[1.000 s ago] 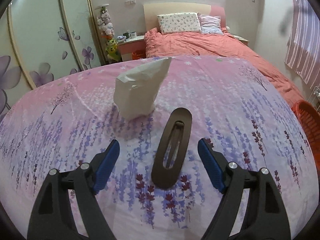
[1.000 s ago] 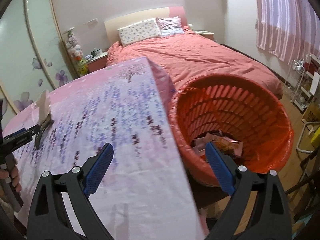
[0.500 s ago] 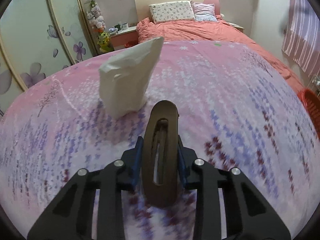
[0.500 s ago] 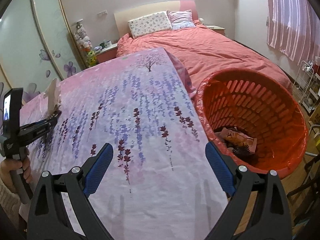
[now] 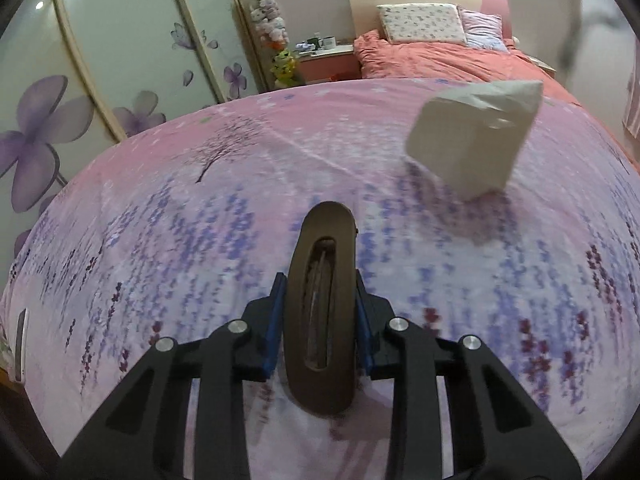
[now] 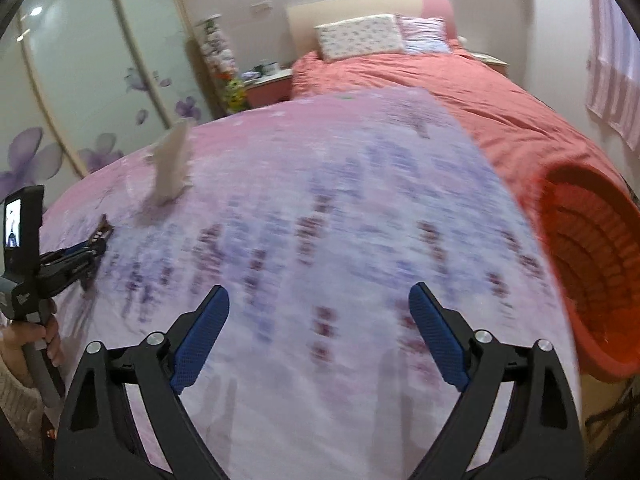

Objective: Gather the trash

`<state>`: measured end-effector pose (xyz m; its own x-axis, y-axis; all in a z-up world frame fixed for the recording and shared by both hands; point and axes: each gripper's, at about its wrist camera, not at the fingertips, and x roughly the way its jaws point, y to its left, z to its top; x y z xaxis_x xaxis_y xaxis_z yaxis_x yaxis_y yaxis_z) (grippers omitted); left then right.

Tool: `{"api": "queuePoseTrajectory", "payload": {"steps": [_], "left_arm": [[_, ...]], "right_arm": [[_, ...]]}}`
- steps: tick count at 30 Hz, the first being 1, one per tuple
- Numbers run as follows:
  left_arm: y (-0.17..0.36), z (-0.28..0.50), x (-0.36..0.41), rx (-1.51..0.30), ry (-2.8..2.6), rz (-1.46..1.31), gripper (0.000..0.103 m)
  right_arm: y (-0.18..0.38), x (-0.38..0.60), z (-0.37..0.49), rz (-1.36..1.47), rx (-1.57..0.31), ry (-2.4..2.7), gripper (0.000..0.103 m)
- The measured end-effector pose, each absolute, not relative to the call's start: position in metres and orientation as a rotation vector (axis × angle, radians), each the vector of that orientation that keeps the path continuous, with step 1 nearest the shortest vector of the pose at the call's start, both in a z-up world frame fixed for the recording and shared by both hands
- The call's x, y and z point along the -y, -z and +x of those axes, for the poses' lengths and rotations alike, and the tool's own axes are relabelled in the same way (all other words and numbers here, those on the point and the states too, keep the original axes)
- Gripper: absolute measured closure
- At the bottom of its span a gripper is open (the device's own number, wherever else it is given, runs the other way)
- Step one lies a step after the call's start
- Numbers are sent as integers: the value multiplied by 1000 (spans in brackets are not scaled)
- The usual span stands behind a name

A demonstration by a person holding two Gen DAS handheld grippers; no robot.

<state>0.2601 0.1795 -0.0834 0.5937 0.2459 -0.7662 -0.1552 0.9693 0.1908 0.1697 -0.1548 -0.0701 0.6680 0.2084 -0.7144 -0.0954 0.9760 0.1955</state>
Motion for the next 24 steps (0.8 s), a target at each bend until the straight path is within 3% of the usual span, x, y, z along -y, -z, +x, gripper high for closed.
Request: {"api": "queuePoseTrajectory", "payload": {"steps": [3,17,20,24], "left_arm": [[82,260,-193,-909,-222,78,73],[86,262,-226,-911,-165,-40,72],[87,260,-227,-910,-161,-47,72],[87,257,-226,-910,-162,-47,72]], "right_arm": [[67,126,187,148,-814,-223,20],[80,26,283,212,-828,-308,21],[81,22,294,225,-837,-305,27],[86,15,304,223,-865,-317,55]]}}
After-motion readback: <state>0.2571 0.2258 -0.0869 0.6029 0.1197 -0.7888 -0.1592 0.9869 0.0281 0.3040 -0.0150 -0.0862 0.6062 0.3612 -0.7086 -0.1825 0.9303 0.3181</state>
